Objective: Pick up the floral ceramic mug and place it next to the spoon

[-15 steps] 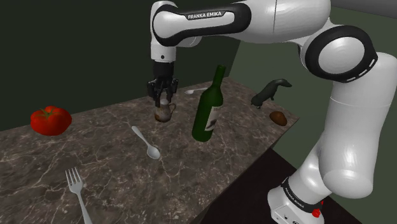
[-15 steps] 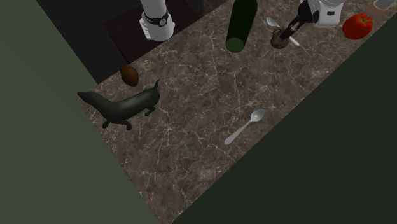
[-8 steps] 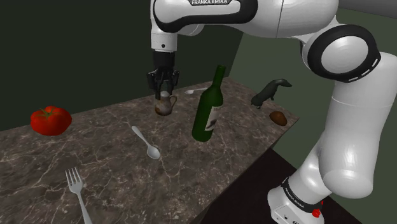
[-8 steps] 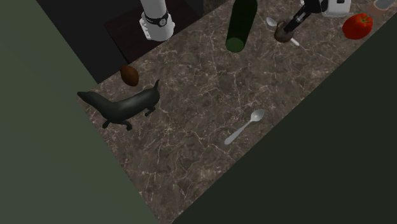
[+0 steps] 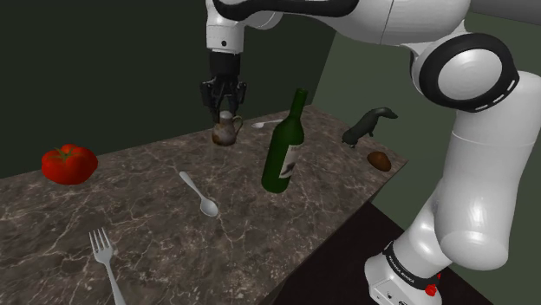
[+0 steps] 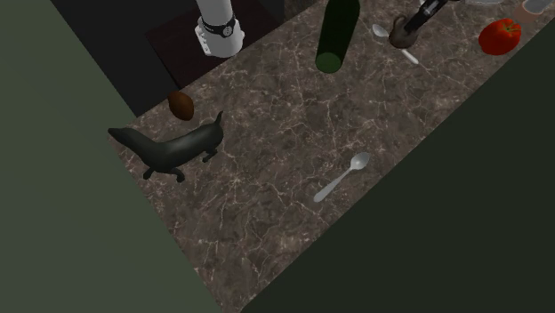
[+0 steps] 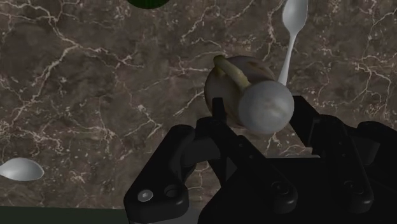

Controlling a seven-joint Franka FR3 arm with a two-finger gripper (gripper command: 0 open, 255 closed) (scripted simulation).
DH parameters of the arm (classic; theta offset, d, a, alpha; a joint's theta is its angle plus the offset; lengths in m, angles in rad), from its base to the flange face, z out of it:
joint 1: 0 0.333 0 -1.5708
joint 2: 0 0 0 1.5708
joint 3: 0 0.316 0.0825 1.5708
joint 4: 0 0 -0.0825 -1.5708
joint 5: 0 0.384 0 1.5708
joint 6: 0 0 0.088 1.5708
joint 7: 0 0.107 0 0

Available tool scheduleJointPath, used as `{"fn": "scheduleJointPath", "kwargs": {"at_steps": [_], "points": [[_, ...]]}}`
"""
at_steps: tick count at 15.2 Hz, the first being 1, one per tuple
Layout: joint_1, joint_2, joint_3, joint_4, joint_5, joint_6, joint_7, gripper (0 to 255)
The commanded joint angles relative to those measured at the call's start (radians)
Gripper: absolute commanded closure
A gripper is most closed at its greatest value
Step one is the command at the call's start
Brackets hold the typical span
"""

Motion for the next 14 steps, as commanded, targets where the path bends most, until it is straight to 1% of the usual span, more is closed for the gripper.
{"fn": "scheduleJointPath", "kwargs": {"at_steps": [1, 6, 13, 14], "points": [[0.001, 0.004, 0.001, 0.035, 0.0, -0.03, 0.005, 255], [0.002, 0.016, 0.002, 0.116, -0.001, -0.098, 0.016, 255], [-0.097, 0.041, -0.045, 0.166, -0.015, -0.147, -0.125, 255], [-0.102, 0.044, -0.047, 0.171, -0.016, -0.15, -0.132, 255]]}}
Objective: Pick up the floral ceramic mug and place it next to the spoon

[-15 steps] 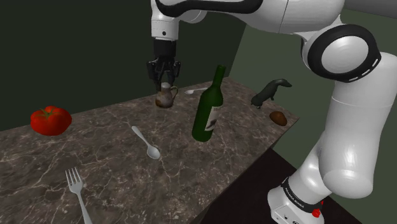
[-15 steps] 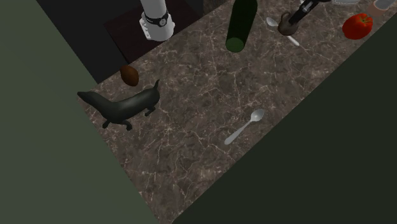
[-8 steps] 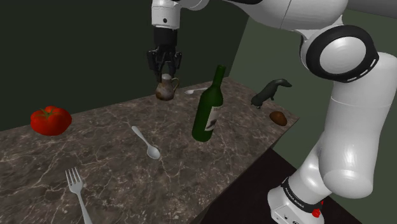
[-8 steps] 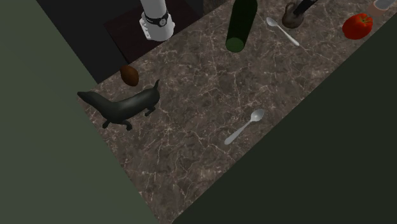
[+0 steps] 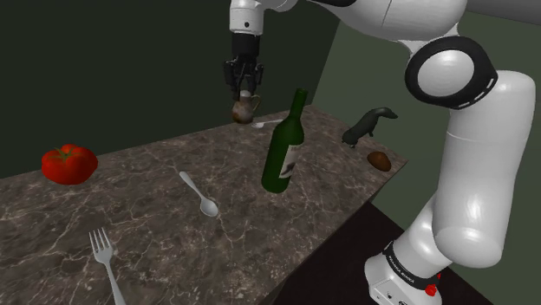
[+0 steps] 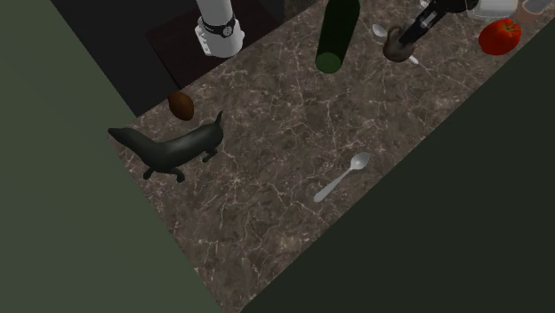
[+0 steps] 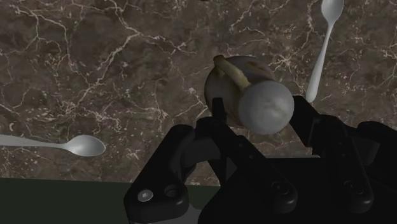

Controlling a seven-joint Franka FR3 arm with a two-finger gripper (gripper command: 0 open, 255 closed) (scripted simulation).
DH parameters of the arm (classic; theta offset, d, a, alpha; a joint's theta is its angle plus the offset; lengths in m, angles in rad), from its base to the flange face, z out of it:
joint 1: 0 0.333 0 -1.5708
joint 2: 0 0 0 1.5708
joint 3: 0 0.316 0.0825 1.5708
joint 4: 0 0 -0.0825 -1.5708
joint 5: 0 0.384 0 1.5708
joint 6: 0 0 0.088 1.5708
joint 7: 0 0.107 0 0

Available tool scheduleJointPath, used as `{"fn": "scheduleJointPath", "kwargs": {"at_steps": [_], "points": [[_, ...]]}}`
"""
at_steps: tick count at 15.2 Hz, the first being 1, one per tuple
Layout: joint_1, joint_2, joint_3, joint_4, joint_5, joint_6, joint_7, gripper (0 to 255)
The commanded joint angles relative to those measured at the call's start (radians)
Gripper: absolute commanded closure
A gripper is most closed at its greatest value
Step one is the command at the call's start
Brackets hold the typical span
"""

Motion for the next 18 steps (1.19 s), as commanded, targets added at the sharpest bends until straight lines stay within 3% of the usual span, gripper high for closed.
{"fn": "scheduleJointPath", "kwargs": {"at_steps": [1, 18], "points": [[-0.009, 0.0, -0.004, -0.01, -0.001, 0.009, -0.016, 255], [-0.01, -0.014, -0.007, -0.26, -0.001, 0.242, -0.046, 255]]}}
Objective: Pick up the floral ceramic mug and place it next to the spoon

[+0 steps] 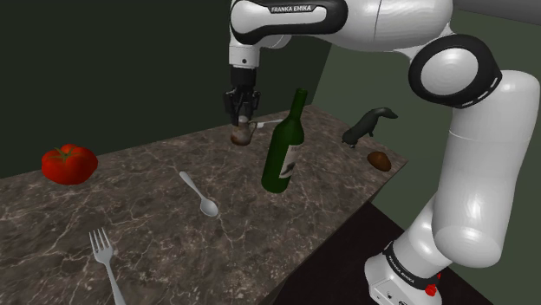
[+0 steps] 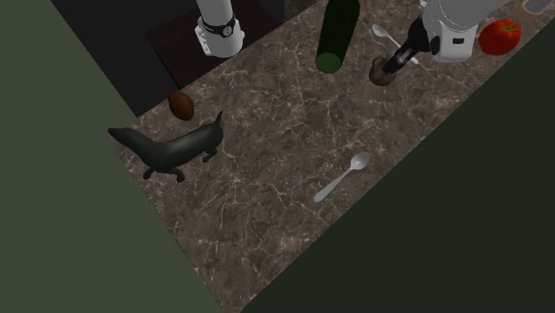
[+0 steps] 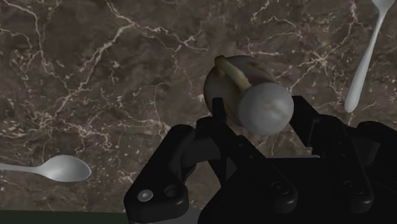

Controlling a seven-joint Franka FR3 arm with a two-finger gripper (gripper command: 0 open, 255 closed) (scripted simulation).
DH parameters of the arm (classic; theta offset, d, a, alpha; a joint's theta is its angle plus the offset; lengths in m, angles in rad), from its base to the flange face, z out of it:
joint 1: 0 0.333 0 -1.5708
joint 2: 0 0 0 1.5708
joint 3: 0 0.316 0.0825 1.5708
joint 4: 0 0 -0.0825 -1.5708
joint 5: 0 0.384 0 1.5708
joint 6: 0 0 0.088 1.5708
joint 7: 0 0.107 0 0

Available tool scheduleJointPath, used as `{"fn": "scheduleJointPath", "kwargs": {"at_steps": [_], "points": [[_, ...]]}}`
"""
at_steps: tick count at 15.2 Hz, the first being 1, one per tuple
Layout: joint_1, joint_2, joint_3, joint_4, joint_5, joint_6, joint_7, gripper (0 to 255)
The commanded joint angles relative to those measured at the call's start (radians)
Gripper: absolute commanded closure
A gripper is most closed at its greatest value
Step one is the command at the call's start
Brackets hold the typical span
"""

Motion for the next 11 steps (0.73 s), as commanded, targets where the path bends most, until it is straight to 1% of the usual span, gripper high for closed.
{"fn": "scheduleJointPath", "kwargs": {"at_steps": [1, 10, 11], "points": [[0.0, 0.006, 0.0, -0.019, 0.0, 0.025, -0.003, 255], [0.001, 0.034, -0.002, -0.109, -0.001, 0.142, -0.017, 255], [0.001, 0.034, -0.002, -0.109, -0.001, 0.142, -0.017, 255]]}}
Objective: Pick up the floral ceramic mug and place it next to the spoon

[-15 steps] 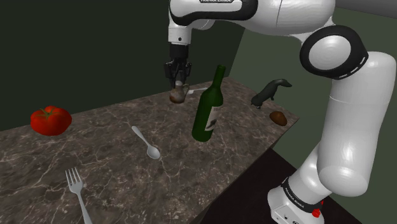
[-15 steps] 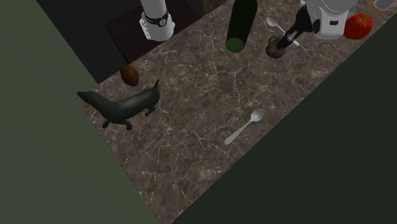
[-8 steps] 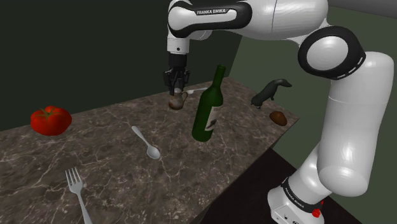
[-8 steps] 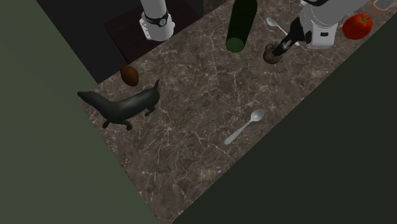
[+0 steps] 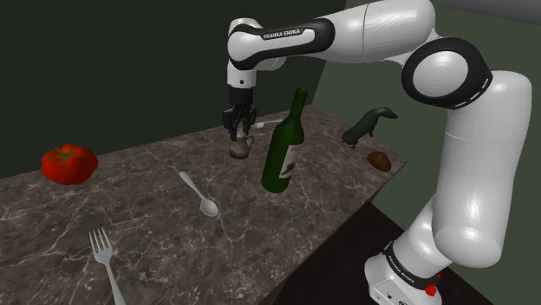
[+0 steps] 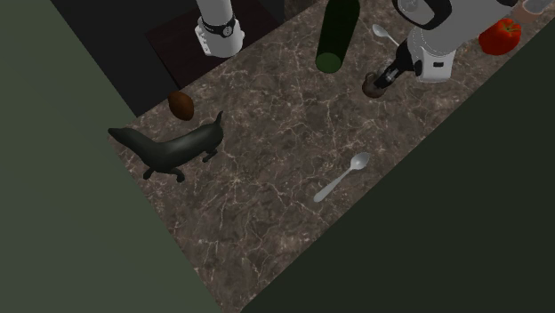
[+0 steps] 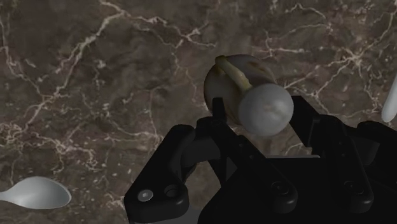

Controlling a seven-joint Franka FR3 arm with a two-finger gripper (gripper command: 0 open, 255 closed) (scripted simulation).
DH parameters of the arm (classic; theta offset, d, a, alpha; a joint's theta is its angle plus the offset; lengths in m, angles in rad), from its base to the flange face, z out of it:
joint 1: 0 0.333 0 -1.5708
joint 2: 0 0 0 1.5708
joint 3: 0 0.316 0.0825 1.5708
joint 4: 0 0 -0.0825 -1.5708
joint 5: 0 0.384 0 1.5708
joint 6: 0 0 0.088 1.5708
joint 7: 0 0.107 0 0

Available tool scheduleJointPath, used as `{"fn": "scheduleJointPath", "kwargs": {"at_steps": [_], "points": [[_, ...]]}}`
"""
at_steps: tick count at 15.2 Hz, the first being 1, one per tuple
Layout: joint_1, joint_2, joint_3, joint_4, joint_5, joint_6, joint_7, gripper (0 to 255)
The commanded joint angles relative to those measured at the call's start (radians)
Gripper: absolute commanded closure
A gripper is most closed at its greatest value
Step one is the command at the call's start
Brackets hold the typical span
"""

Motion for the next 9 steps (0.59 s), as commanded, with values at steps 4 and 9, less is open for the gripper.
{"fn": "scheduleJointPath", "kwargs": {"at_steps": [4, 9], "points": [[0.001, 0.001, 0.0, -0.006, 0.0, 0.009, 0.0, 255], [0.001, 0.001, 0.0, -0.006, 0.0, 0.009, 0.0, 0]]}}
